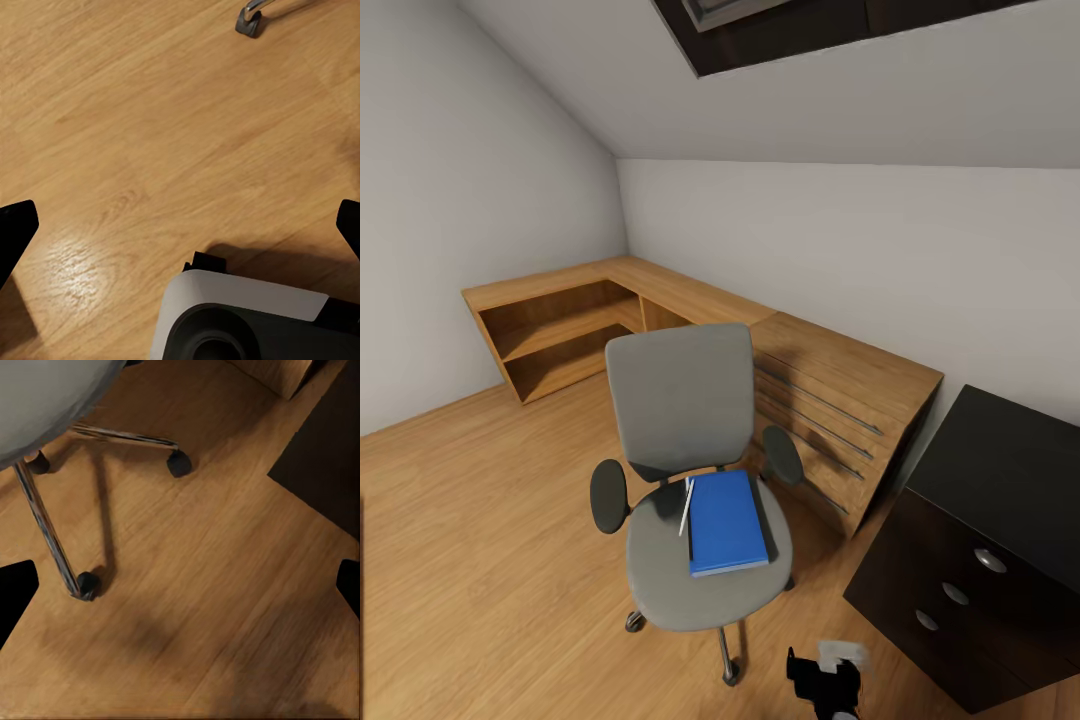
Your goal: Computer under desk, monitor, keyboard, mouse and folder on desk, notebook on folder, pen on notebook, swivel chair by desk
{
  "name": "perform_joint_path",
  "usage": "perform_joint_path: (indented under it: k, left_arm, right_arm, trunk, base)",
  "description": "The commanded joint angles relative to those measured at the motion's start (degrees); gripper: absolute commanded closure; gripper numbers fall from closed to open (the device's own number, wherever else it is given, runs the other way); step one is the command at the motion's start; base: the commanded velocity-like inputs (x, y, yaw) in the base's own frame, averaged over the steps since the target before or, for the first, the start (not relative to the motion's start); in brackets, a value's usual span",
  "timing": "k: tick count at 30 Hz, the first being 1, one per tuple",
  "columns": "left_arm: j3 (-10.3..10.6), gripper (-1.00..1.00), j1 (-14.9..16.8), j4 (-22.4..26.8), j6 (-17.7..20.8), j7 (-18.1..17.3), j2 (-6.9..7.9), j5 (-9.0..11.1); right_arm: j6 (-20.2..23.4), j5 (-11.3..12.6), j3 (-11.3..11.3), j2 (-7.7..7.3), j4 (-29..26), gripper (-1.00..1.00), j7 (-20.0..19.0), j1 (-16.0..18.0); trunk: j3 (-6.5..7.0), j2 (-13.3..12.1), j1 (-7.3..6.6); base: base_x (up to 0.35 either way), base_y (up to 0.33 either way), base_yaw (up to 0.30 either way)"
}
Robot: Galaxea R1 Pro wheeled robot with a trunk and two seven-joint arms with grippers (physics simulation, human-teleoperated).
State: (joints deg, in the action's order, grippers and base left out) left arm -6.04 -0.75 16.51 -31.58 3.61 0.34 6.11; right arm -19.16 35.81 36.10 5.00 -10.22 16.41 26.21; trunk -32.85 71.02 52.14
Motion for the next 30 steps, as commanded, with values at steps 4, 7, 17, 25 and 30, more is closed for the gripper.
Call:
perform_joint_path:
  k: [4, 7, 17, 25, 30]
  left_arm:
    - [0.2, -1.0, 0.0, 0.1, -0.1, 0.0, 0.02, 0.6]
    - [0.2, -1.0, 0.0, 0.1, -0.1, 0.0, 0.02, 0.6]
    - [0.2, -1.0, 0.0, 0.0, -0.1, 0.0, 0.07, 0.6]
    - [0.2, -1.0, 0.0, 0.0, -0.1, 0.0, 0.02, 0.6]
    - [0.2, -1.0, 0.0, 0.0, -0.1, 0.0, -0.03, 0.6]
  right_arm:
    - [11.3, 0.3, 0.5, -1.45, -12.2, -1.0, 5.8, 0.5]
    - [18.4, -0.1, 0.5, -2.18, -20.3, -1.0, 9.0, 0.5]
    - [28.4, -9.5, 0.7, -0.28, -36.6, -1.0, 15.9, 0.6]
    - [23.5, -11.0, 0.7, -0.67, -36.7, -1.0, 15.8, 0.6]
    - [23.2, -11.0, 0.8, -0.92, -36.7, -1.0, 16.0, 0.6]
  trunk:
    - [-0.04, 0.0, 0.0]
    - [-0.04, 0.0, 0.0]
    - [-0.04, 0.0, 0.0]
    - [-0.04, 0.0, 0.0]
    - [-0.04, 0.0, 0.0]
  base:
    - [0.0, 0.028, 0.0]
    - [0.0, 0.183, 0.0]
    - [0.062, 0.288, 0.0]
    - [0.273, 0.181, 0.0]
    - [0.193, 0.134, 0.0]
